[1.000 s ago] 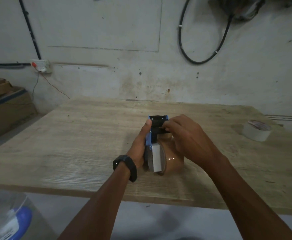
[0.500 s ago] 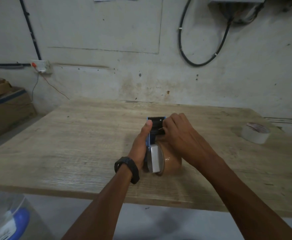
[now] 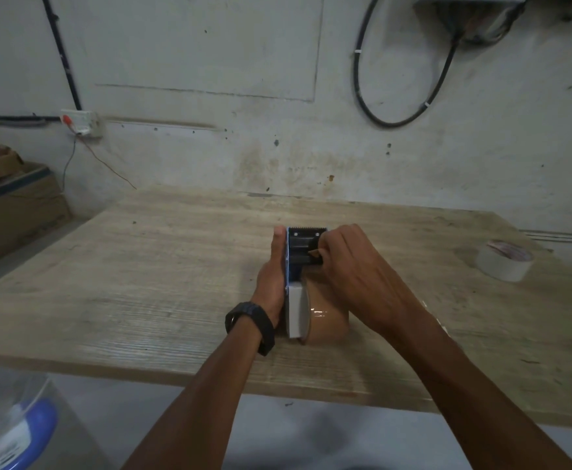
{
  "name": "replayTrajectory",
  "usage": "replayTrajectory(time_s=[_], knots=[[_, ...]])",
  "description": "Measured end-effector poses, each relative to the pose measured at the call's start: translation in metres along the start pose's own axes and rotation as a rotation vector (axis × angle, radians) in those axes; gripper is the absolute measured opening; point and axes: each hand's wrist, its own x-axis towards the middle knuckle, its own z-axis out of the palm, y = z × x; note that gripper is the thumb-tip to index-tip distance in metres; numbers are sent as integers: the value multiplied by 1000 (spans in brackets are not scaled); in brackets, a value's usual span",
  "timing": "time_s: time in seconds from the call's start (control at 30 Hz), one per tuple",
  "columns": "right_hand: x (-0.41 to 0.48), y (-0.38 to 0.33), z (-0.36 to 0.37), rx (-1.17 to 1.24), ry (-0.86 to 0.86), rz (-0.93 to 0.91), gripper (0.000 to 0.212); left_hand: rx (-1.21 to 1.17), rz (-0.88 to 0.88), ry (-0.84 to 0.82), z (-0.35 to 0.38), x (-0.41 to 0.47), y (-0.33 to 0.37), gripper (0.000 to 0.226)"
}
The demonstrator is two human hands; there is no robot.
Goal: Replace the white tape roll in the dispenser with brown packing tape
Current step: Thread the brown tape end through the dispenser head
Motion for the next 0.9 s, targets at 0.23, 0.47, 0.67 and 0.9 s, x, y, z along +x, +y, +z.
replayTrajectory(time_s=[0.23, 0.47, 0.67, 0.9], knots=[[3, -17, -2, 139, 60, 200, 10, 65, 35, -40, 1, -6, -1, 62], [-9, -31, 5, 358, 211, 267, 13, 115, 39, -79, 1, -12, 5, 64], [-7, -27, 3, 395, 219, 287, 17, 127, 84, -168, -4, -12, 4, 83], [-9, -23, 11, 293, 304, 186, 17, 104, 122, -179, -7, -8, 1, 106]])
